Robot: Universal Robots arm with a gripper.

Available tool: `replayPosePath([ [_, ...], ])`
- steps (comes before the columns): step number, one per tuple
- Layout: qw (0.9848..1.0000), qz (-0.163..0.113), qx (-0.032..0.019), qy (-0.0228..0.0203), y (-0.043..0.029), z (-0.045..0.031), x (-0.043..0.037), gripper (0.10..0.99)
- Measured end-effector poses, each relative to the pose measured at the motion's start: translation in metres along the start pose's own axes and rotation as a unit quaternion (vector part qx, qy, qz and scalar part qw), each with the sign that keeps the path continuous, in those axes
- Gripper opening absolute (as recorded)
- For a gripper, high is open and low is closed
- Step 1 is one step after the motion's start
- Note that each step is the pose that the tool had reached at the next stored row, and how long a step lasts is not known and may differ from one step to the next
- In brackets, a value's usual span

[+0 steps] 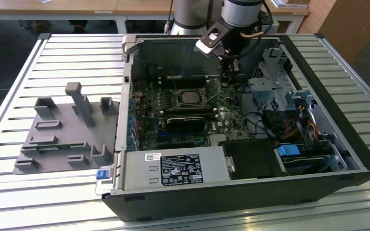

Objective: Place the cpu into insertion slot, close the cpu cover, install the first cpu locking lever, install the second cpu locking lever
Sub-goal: 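Close the cpu cover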

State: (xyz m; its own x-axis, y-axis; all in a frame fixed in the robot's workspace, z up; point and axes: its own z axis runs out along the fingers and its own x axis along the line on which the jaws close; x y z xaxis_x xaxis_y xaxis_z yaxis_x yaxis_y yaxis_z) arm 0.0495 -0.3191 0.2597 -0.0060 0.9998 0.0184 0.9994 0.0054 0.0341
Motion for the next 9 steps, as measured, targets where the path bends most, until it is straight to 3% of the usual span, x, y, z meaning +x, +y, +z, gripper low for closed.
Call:
replayPosePath([
  [9,1.0,0.0,0.001,-0.001,0.0081,0.0028,0.0009,0.106],
])
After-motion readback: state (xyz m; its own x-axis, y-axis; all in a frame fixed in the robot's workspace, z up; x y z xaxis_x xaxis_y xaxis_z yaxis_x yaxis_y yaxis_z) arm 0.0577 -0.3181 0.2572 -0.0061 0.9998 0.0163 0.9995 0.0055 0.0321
